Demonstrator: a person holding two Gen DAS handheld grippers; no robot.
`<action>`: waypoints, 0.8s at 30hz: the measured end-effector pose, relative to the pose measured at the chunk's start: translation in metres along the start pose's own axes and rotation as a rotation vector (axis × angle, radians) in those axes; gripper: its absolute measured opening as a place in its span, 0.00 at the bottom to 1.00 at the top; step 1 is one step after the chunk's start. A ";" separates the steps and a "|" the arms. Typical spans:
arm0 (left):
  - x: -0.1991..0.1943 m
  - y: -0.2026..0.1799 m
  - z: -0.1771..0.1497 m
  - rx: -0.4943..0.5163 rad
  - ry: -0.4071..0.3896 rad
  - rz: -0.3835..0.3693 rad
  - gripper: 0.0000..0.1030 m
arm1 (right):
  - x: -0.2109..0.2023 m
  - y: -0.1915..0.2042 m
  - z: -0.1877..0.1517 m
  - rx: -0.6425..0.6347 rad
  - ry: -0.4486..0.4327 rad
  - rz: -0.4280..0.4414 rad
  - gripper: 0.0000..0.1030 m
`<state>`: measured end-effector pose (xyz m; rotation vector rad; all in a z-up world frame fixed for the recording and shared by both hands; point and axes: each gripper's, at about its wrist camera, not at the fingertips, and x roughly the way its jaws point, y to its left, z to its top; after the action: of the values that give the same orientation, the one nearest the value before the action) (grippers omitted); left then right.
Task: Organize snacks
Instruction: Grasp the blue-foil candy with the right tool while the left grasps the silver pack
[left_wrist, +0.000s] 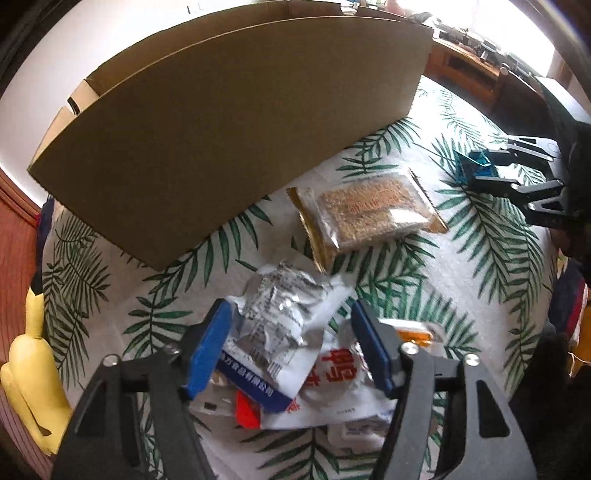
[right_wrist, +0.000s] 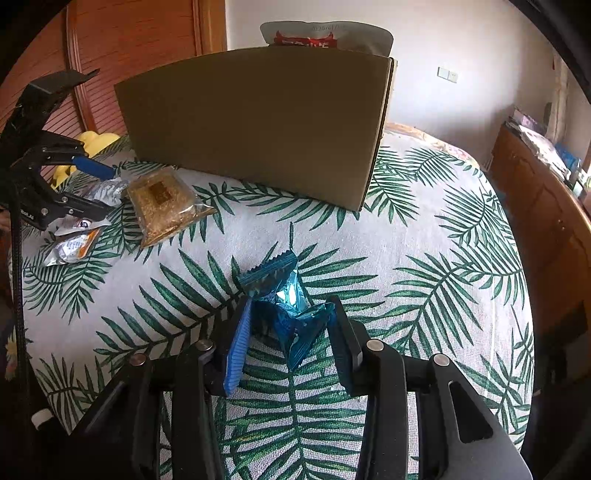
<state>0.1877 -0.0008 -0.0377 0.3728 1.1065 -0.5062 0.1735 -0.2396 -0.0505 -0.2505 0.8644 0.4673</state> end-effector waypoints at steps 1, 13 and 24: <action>-0.003 -0.001 -0.001 -0.006 0.012 -0.004 0.59 | 0.000 0.000 0.000 0.000 0.000 0.000 0.37; -0.003 -0.009 0.013 -0.001 -0.020 0.074 0.69 | 0.000 0.000 0.000 0.000 0.000 0.000 0.37; 0.020 -0.012 0.021 -0.019 0.025 0.036 0.68 | -0.001 0.001 0.000 0.001 0.000 0.001 0.37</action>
<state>0.2033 -0.0258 -0.0476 0.3830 1.1263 -0.4598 0.1726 -0.2393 -0.0502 -0.2490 0.8651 0.4677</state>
